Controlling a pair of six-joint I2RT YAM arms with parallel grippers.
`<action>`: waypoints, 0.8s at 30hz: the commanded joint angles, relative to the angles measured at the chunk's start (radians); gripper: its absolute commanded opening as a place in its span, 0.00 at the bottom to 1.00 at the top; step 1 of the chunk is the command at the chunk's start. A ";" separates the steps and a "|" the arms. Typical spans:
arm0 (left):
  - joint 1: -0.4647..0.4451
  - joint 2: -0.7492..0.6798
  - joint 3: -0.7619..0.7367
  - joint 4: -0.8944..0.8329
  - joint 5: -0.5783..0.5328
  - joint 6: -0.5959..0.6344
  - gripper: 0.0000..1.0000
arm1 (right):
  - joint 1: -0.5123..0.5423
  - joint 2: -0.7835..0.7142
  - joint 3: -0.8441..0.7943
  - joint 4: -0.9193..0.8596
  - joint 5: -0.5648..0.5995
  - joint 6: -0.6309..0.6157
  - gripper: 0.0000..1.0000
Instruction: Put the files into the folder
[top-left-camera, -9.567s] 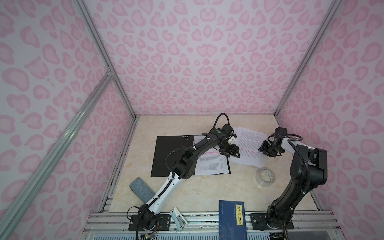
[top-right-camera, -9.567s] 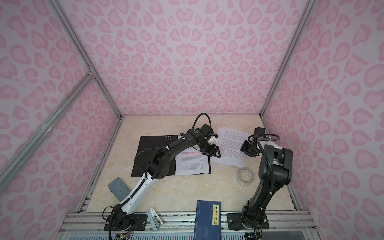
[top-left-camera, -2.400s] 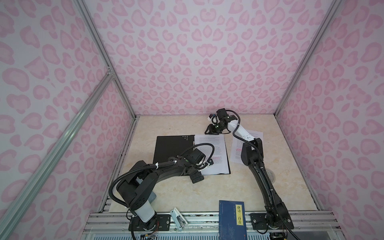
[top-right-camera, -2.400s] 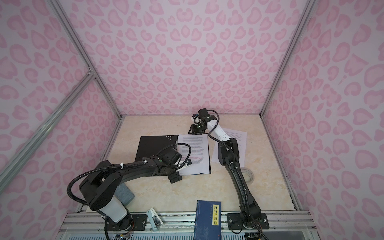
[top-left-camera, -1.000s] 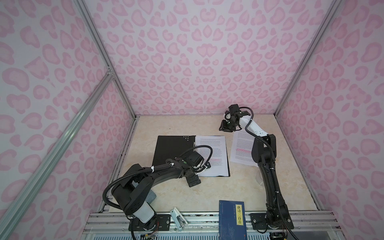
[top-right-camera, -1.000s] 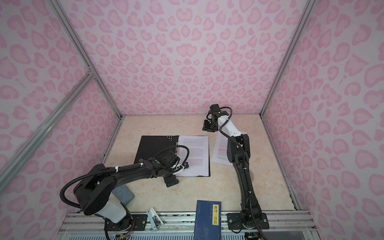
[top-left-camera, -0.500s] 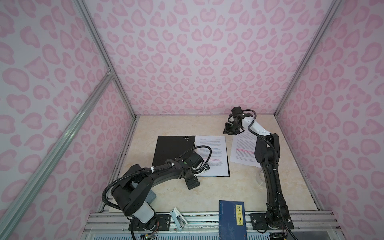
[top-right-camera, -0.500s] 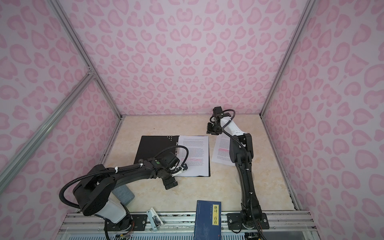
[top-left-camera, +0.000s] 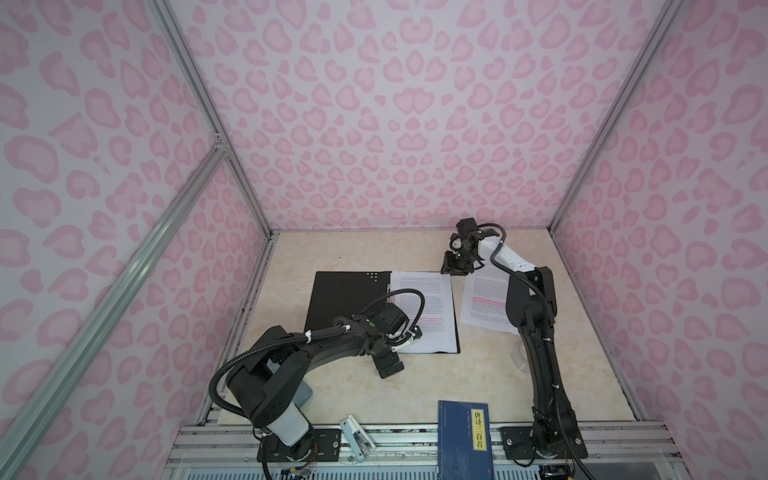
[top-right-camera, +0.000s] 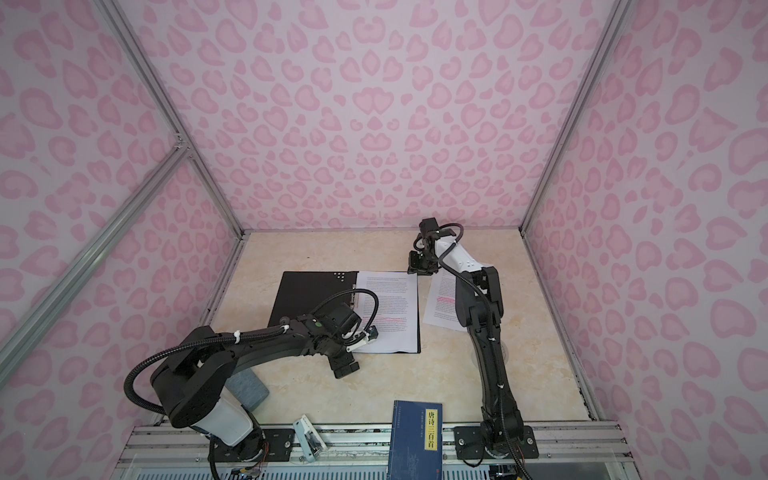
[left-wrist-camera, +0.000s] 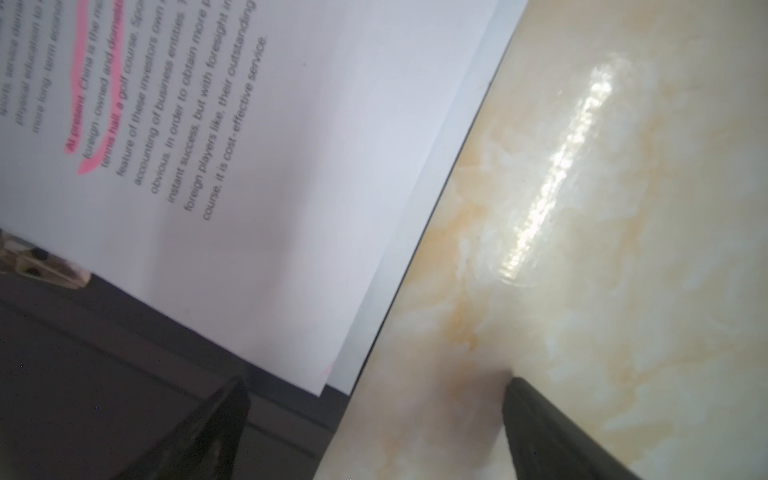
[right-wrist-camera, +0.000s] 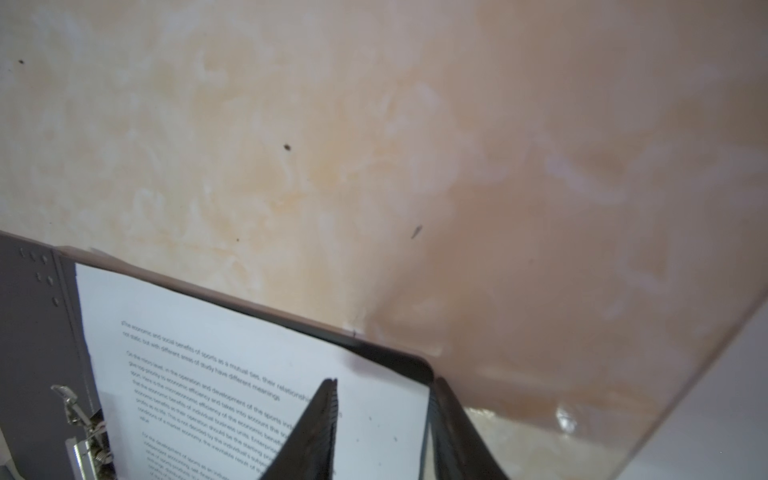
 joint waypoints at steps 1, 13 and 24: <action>-0.001 0.023 -0.012 -0.026 -0.055 0.009 0.98 | 0.006 0.001 -0.011 -0.031 0.000 -0.016 0.39; -0.001 0.048 -0.012 -0.012 -0.061 0.009 0.99 | 0.032 0.000 0.008 -0.072 0.060 -0.052 0.39; -0.001 0.051 -0.020 -0.014 -0.062 0.013 0.99 | 0.063 0.001 0.043 -0.094 0.117 -0.100 0.41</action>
